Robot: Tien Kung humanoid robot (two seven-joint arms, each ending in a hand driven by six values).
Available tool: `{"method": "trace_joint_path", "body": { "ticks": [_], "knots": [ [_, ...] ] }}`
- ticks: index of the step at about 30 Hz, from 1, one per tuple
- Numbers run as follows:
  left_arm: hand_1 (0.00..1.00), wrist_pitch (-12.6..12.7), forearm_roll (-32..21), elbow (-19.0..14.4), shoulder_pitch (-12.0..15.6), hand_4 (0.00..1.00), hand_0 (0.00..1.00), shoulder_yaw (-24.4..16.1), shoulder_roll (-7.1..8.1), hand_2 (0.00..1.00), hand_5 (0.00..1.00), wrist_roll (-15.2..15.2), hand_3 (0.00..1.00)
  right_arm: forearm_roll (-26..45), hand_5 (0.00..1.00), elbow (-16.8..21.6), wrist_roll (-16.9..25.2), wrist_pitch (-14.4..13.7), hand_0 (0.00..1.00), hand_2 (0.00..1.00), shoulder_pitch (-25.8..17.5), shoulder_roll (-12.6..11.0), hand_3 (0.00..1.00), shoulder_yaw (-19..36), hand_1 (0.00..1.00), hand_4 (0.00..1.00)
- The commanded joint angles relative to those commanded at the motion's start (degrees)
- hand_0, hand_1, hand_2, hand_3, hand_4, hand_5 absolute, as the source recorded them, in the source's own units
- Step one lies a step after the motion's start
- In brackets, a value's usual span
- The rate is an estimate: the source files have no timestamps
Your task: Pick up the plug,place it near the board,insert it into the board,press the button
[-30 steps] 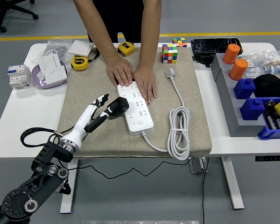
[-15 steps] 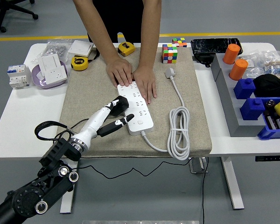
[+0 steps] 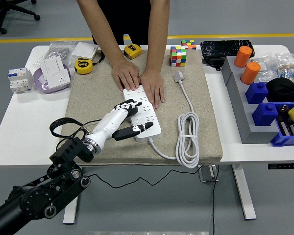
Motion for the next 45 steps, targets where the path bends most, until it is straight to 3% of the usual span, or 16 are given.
{"method": "trace_joint_path", "body": {
  "ticks": [11, 18, 21, 25, 26, 28, 33, 45],
  "knots": [
    [0.998, -0.82, 3.93, 0.71, -2.28, 0.998, 0.998, 3.05, -0.25, 0.964, 0.998, 1.64, 0.946, -0.62, 0.998, 0.00, -0.08, -0.10, 0.771, 0.771, -0.12, -0.08, 0.839, -0.55, 0.773, 0.998],
    [0.998, 0.37, 10.09, -2.13, -2.92, 0.998, 0.998, 1.93, -0.21, 0.960, 0.998, 2.22, 0.940, -0.63, 0.998, 0.00, -0.09, -0.14, 0.772, 0.771, -0.16, -0.14, 0.837, -0.44, 0.773, 0.998],
    [0.998, 0.54, 14.08, -2.38, -3.43, 0.998, 0.998, 0.98, -0.02, 0.965, 0.998, 3.62, 0.875, -0.53, 0.998, 0.00, -0.09, -0.13, 0.771, 0.771, -0.14, -0.14, 0.839, -0.49, 0.772, 0.998],
    [0.998, -0.91, 18.10, -0.70, -3.93, 0.998, 0.998, -0.04, 0.40, 0.965, 0.998, 6.38, 0.875, -0.26, 0.998, 0.00, -0.06, -0.07, 0.771, 0.771, -0.16, -0.11, 0.839, -0.63, 0.772, 0.998],
    [0.998, -1.29, 19.03, -0.19, -4.06, 0.998, 0.998, -0.07, 0.59, 0.965, 0.998, 7.00, 0.804, -0.19, 0.998, 0.00, -0.05, -0.08, 0.771, 0.770, -0.17, -0.11, 0.839, -0.62, 0.771, 0.998],
    [0.998, -2.28, 20.40, 0.89, -4.33, 0.998, 0.998, 0.04, 1.05, 0.965, 0.998, 8.06, 0.804, -0.20, 0.998, 0.00, -0.09, -0.11, 0.771, 0.770, -0.17, -0.11, 0.839, -0.50, 0.771, 0.998],
    [0.998, -2.75, 20.53, 1.92, -4.64, 0.998, 0.998, 0.32, 1.96, 0.945, 0.998, 8.45, 0.788, -0.22, 0.998, 0.00, -0.10, -0.20, 0.771, 0.770, -0.18, -0.14, 0.838, -0.19, 0.770, 0.998],
    [0.998, -3.32, 19.55, 2.27, -5.74, 0.998, 0.998, 2.54, 1.17, 0.940, 0.998, 8.03, 0.779, 0.01, 0.998, 0.00, -0.03, -0.22, 0.769, 0.770, 0.25, -0.16, 0.838, -0.22, 0.771, 0.998]
  ]
}}
